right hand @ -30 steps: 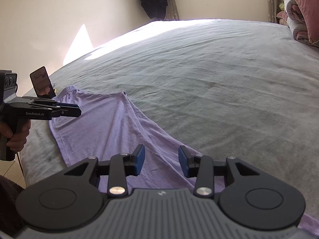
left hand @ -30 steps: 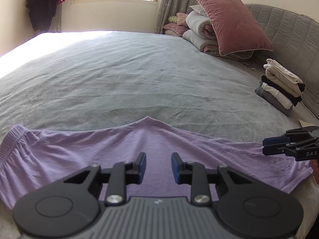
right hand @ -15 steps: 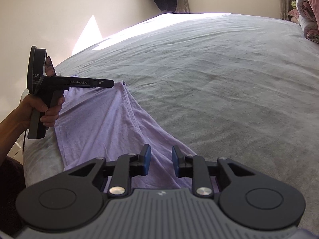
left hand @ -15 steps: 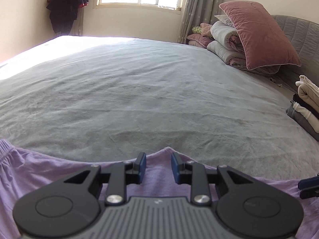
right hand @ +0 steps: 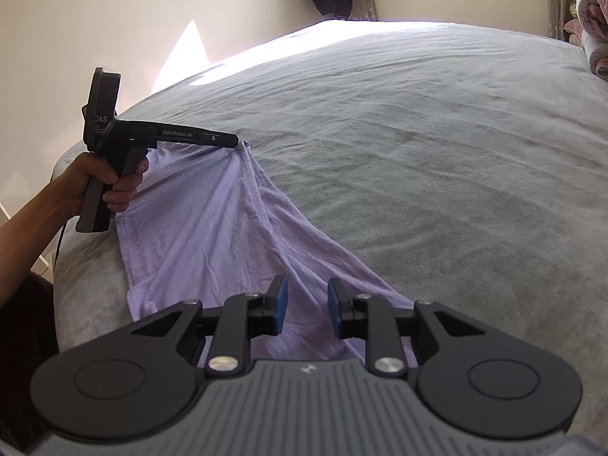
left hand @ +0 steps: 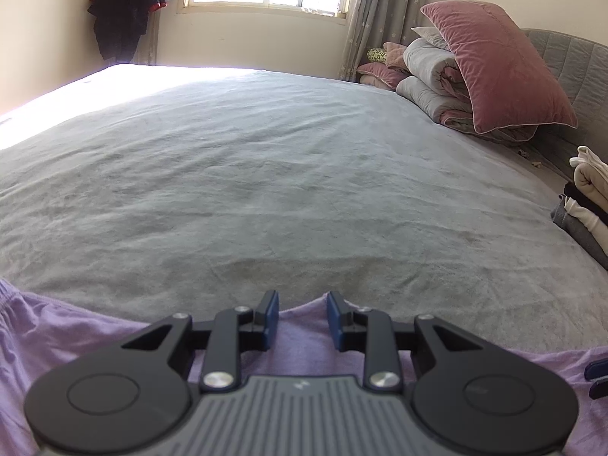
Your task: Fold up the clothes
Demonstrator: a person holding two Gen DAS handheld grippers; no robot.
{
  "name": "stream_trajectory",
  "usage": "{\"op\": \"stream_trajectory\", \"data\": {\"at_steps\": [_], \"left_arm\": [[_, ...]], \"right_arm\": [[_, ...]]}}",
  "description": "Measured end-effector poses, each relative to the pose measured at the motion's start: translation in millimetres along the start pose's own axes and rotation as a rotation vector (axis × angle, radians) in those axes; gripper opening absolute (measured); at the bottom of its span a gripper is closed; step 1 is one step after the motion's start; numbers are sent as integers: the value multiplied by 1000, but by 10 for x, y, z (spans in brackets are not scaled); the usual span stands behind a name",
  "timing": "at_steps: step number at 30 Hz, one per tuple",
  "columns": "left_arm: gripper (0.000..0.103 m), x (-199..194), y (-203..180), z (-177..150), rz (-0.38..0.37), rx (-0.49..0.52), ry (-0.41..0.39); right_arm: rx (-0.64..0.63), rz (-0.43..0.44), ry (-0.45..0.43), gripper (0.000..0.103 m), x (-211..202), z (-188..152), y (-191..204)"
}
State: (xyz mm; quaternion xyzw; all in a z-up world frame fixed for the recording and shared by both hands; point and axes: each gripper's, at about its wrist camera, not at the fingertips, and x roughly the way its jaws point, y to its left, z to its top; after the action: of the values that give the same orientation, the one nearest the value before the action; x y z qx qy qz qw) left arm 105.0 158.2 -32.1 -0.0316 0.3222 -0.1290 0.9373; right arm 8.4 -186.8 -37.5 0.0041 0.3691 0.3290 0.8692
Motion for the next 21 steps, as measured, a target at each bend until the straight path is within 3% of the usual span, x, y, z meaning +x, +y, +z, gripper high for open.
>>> {"op": "stream_trajectory", "data": {"at_steps": [7,14,15,17,21], "left_arm": [[33,57,-59,-23,-25,27,7],[31,100,-147,-41,-7,56,-1],[29,105,-172,-49,-4,69,-4],[6,110,-209,-67,-12,85,-10],[2,77,-243,-90,-5,98,-46]], "right_arm": [[-22,10,7,23,13,-29,70],[-65,-49,17,10,79,-53,138],[-70,-55,16,7,82,-51,148],[-81,-75,7,2,77,-50,171],[-98,-114,-25,1,27,-32,203]]}}
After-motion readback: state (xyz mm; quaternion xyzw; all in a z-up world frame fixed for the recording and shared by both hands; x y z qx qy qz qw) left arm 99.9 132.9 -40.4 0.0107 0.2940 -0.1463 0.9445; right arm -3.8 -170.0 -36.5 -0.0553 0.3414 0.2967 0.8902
